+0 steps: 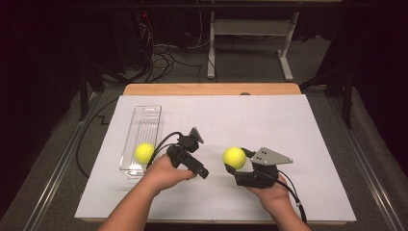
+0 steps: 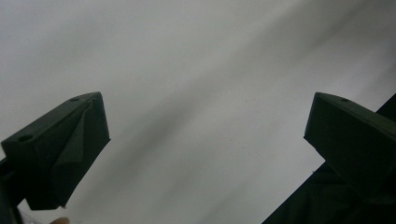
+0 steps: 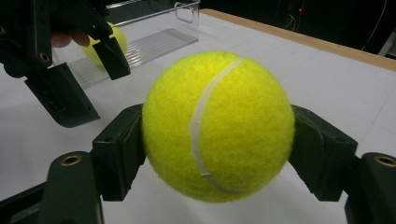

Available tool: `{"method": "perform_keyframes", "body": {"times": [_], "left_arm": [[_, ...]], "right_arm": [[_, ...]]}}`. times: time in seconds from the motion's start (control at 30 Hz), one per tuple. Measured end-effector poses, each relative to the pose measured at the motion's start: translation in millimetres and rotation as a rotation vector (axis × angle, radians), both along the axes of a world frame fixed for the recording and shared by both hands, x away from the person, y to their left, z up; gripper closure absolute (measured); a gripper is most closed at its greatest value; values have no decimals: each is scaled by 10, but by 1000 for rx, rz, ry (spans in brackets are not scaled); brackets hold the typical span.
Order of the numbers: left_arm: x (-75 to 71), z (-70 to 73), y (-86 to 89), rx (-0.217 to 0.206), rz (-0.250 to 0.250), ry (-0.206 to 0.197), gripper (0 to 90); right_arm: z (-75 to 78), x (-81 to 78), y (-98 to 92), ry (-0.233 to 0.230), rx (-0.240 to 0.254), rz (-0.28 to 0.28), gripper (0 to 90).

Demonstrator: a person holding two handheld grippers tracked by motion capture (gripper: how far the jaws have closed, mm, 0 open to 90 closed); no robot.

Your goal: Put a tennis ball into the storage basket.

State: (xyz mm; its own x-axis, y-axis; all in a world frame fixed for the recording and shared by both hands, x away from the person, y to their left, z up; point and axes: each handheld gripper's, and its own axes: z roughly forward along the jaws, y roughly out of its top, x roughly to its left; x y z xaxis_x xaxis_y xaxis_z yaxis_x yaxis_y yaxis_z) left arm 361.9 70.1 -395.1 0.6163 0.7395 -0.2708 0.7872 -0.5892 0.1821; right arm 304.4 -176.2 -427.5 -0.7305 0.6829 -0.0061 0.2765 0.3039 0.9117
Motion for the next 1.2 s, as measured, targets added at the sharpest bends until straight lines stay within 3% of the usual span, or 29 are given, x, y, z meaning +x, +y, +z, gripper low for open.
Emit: {"method": "perform_keyframes", "body": {"times": [0.7,1.2], "left_arm": [[-17,81,9,-10,0,-8,8],[-44,160,-16,-6,-18,-6,8]], "right_arm": [[-271,-80,245,14,-76,84,268],[-284,-99,355,5,-64,122,268]]}}
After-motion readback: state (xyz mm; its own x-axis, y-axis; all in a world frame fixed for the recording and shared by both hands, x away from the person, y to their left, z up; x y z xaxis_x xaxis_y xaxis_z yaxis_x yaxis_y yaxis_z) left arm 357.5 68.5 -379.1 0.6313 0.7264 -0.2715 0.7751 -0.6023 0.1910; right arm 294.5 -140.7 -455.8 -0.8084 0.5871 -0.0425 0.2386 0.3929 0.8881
